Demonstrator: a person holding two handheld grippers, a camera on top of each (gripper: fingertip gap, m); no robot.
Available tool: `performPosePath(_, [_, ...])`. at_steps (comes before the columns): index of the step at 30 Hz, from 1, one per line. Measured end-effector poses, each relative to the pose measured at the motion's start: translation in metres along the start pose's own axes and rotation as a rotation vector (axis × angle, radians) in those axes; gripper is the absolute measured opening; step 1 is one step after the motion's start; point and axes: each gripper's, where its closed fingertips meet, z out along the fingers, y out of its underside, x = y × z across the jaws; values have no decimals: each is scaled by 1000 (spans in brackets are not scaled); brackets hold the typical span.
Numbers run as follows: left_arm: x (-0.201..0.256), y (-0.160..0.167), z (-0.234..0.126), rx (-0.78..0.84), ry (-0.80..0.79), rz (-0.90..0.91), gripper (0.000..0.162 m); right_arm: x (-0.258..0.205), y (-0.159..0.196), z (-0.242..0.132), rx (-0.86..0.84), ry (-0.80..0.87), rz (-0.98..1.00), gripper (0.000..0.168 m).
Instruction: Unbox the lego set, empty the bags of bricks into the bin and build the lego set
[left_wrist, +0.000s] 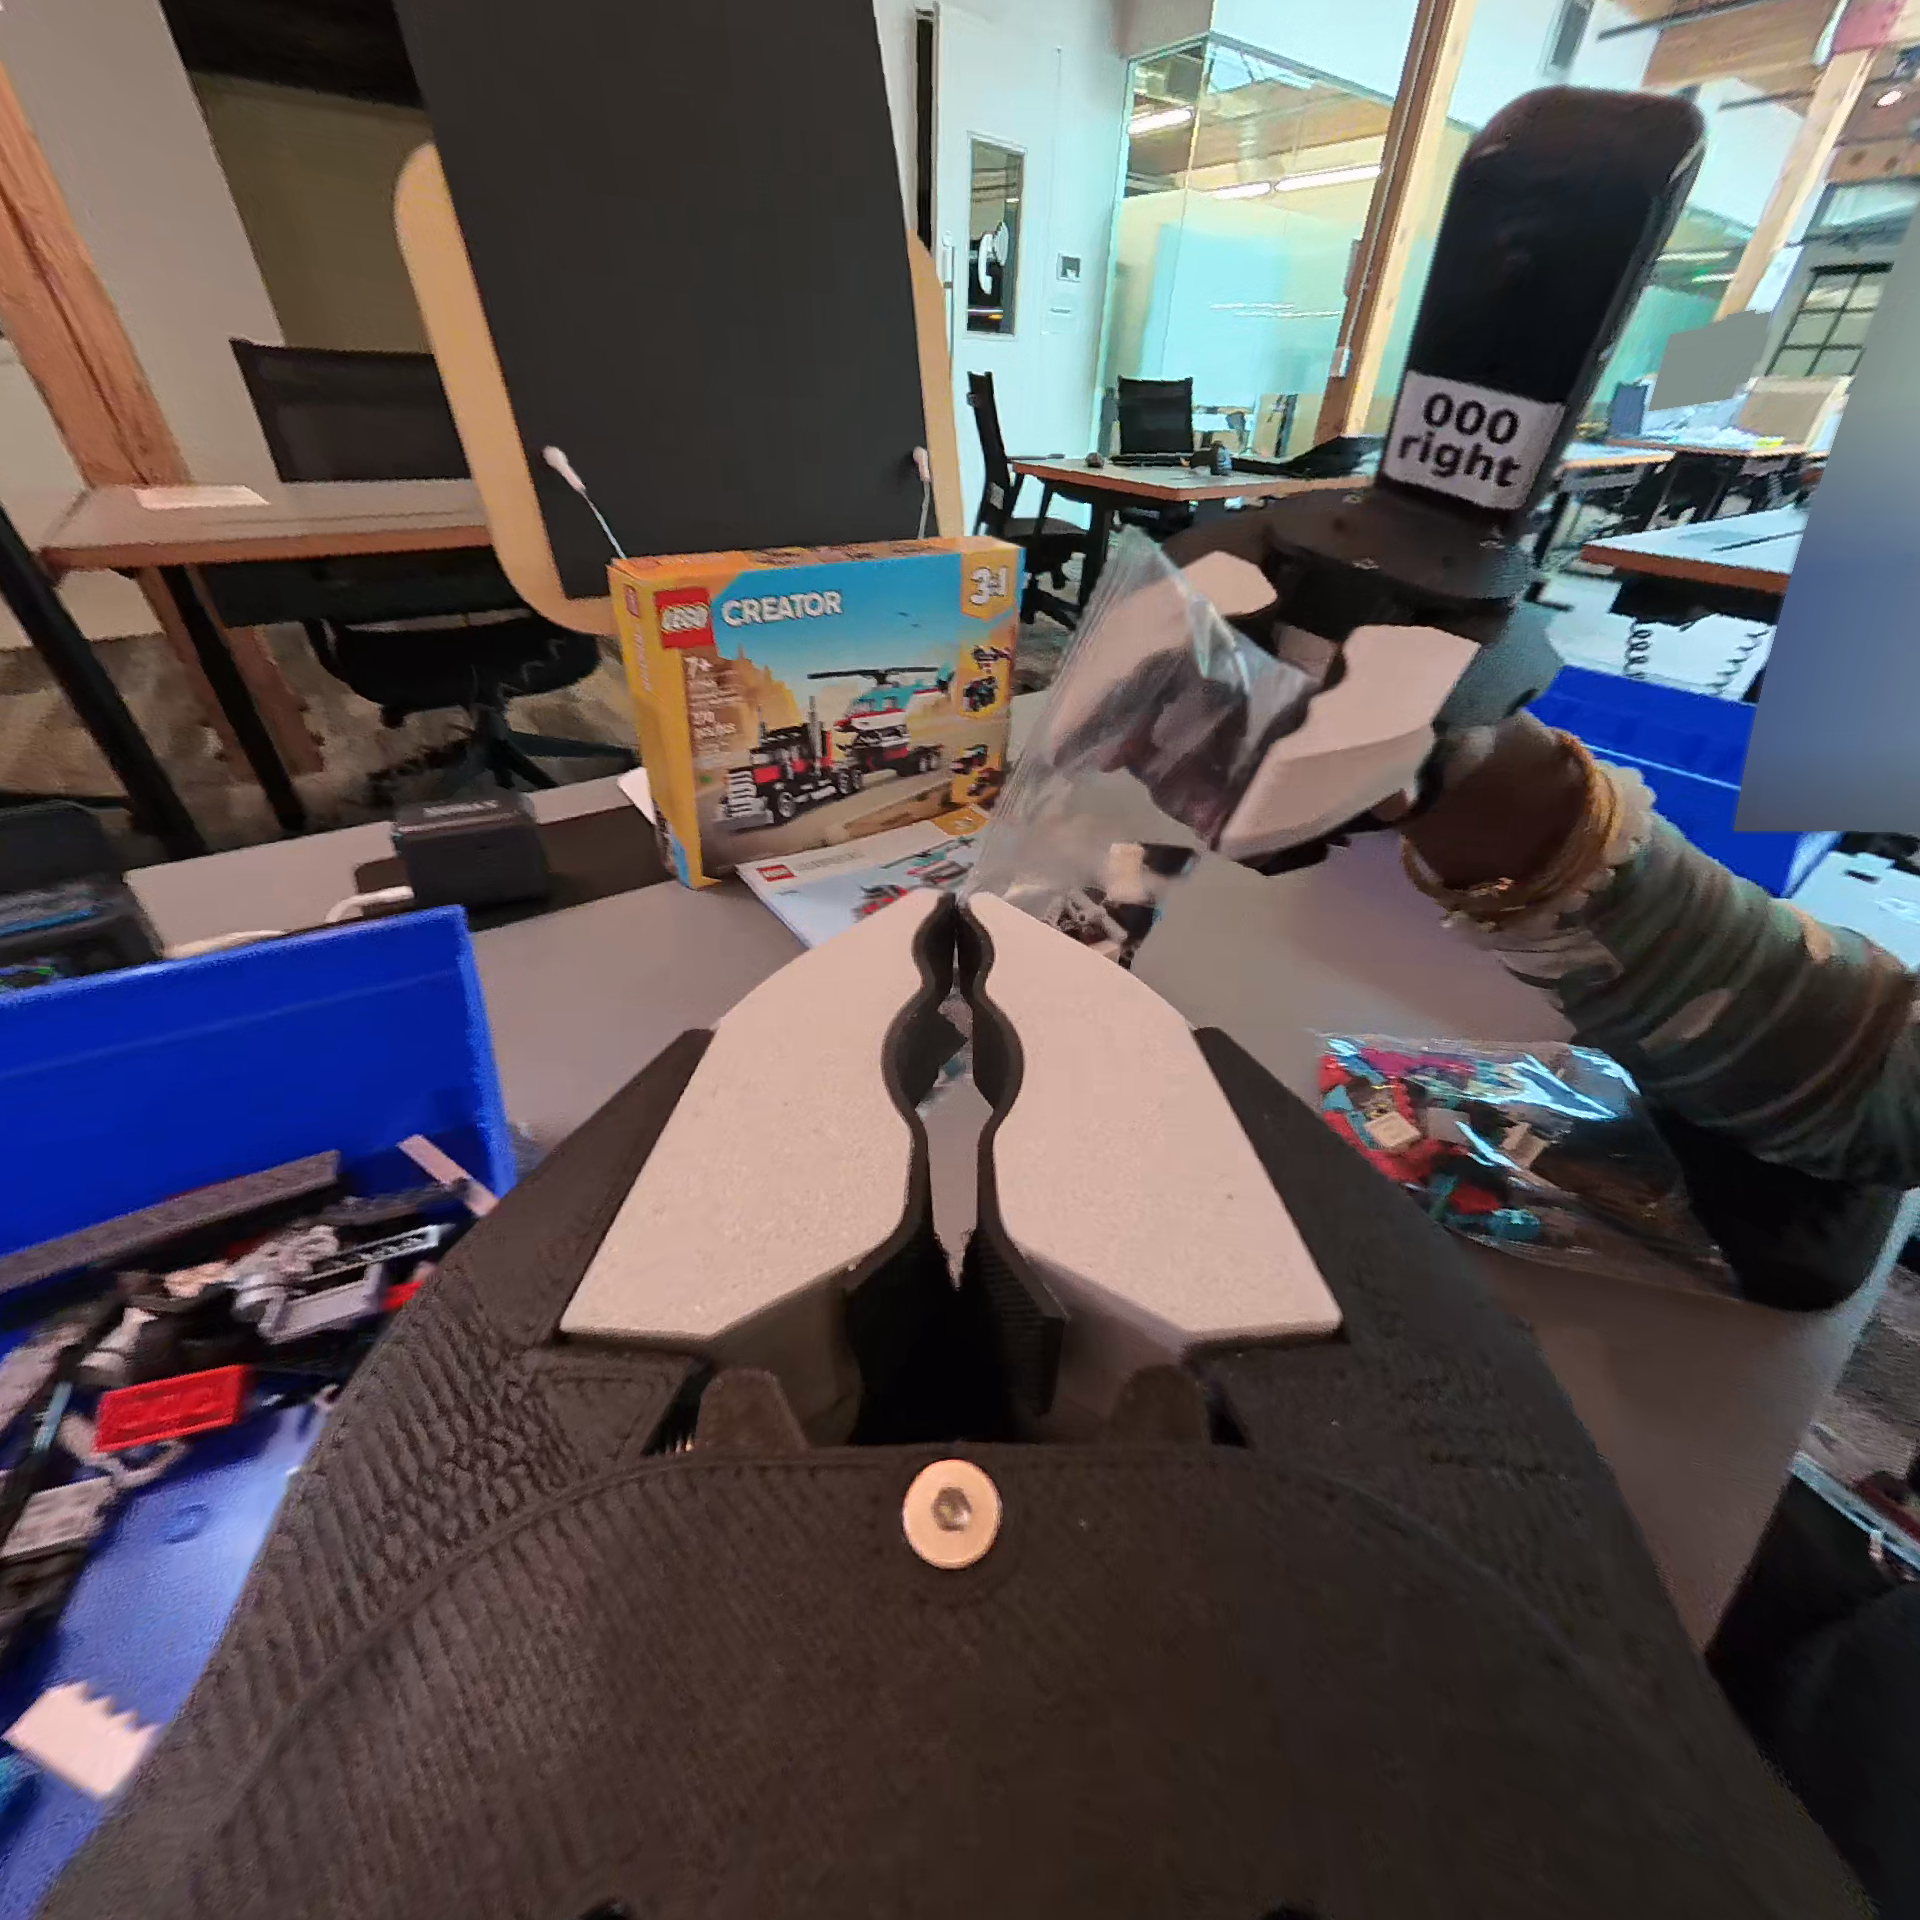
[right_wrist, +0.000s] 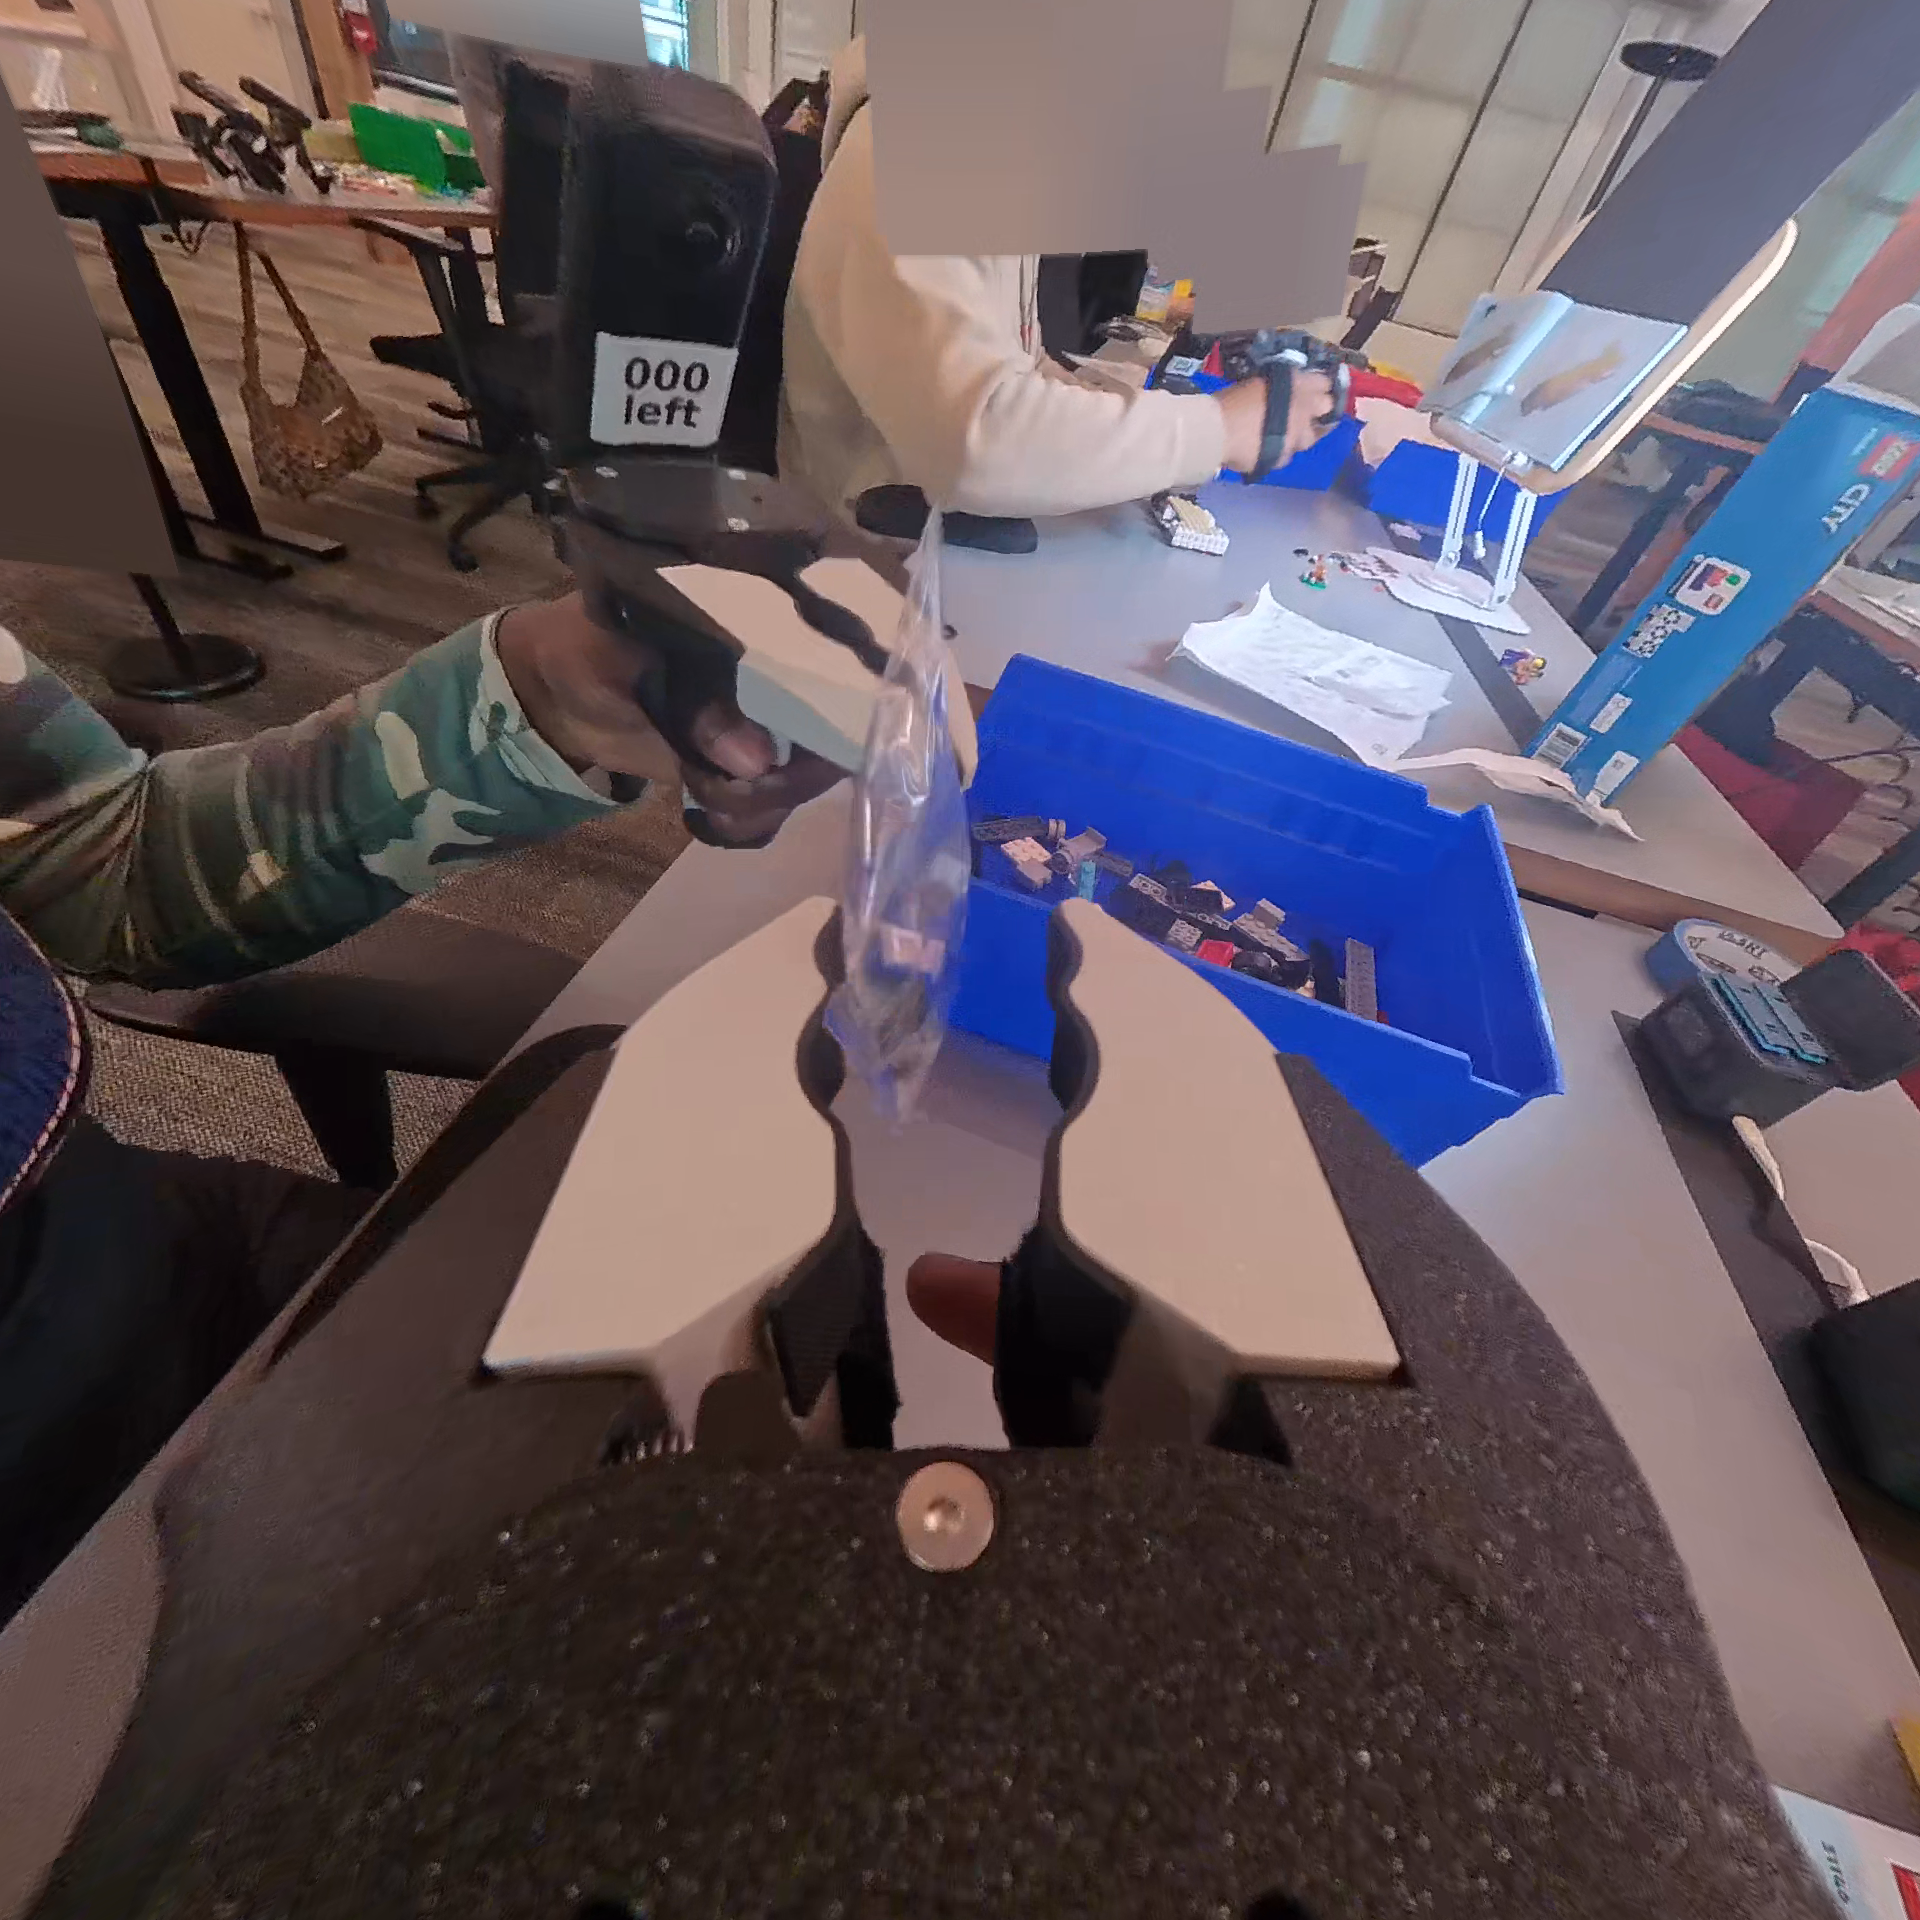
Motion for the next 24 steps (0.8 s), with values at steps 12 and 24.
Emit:
performPosePath(12, [12,3,2,100,46,-58,25,7,5,-15,42,-102,226,1])
performPosePath(24, [51,34,41,-272,160,290,6,-21,38,-8,-219,-216,131,1])
